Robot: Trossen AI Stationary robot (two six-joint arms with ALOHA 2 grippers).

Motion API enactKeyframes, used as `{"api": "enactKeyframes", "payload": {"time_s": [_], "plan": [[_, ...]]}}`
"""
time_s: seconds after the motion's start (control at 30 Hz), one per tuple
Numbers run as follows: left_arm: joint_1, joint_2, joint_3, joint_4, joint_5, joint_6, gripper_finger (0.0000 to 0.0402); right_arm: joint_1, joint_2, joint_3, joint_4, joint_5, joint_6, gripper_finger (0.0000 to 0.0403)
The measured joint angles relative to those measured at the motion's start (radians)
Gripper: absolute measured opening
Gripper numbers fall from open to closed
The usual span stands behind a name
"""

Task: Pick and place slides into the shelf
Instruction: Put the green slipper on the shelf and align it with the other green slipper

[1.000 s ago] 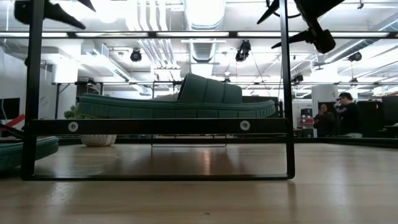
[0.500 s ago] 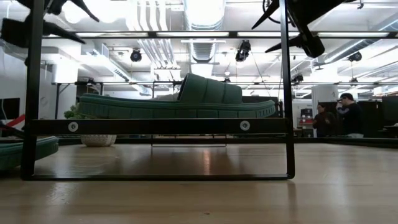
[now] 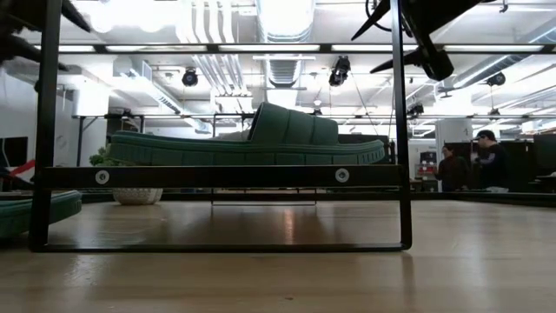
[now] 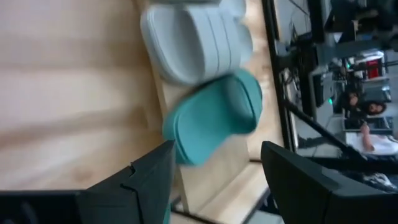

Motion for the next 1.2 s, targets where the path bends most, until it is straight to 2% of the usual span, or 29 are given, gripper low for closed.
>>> {"api": "enactKeyframes", "payload": {"time_s": [0.1,0.83,1.2], "plan": [[-0.061,0.032,0.003,0.007,-0.005,-0.061,0.0224,-0.007,0.0,0.0,0.0,0.0,0.0,0.0277],[-0.277,0.351,0.002,0.489,0.047,-0.066,0.0224,-0.022,0.0,0.0,0.002,-0.026,0.0,0.0272],[-0.325,0.459,0.013,0.547,0.102,-0.09,0.0224,-0.021,0.0,0.0,0.006,-0.033,0.016,0.0272]]}}
